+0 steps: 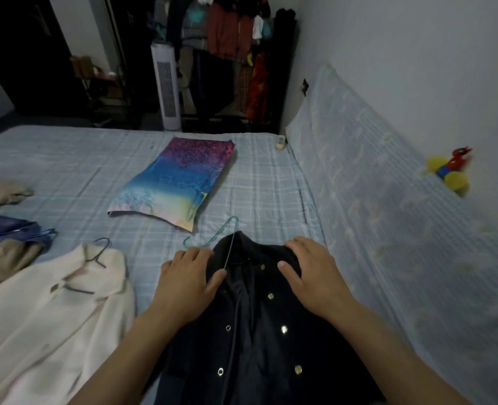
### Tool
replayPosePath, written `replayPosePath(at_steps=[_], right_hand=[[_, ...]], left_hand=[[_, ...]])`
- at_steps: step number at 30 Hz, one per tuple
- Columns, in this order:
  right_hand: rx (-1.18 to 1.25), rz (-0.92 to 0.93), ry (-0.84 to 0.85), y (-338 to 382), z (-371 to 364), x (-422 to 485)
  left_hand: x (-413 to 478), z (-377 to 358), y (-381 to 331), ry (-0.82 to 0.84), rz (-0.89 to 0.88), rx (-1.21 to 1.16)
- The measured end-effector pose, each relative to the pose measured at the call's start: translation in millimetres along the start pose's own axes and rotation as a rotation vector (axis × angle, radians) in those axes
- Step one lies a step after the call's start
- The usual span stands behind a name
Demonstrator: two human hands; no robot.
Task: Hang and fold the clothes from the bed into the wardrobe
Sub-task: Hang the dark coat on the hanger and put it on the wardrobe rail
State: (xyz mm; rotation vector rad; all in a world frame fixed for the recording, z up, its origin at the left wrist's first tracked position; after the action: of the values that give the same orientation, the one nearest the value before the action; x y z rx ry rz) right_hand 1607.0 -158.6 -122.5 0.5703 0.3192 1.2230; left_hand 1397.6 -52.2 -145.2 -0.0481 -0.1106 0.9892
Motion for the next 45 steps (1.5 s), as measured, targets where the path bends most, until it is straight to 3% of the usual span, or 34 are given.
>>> replayPosePath(at_steps=[15,33,40,45], right_hand=[[-0.002,-0.022,0.120,-68,-96,130],[0.068,-0.098,0.288,-178,-244,267],[0.019,-0.138,0.419,-209,-313,273],[0.013,-0.165,0.424,-220,-333,267]], left_hand=[[121,-108,39,0.131,0.054,-0.026],[267,-304,59,0.353,0.089,-0.076],[276,-391,75,0.585,0.264,-0.024],[282,-421,82,0.600,0.416,-0.059]])
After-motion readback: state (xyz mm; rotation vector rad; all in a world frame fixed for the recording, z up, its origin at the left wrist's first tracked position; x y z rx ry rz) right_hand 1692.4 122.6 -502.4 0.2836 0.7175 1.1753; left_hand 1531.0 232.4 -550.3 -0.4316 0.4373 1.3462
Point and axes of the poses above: each hand's wrist, its own x-axis towards the middle knuckle, its own z-axis out of the back of the hand, y = z × x, the point moved 8 cm from there along x, towards the middle knuckle, and after that the axes turned 12 degrees about x, right-handed, at the moved point
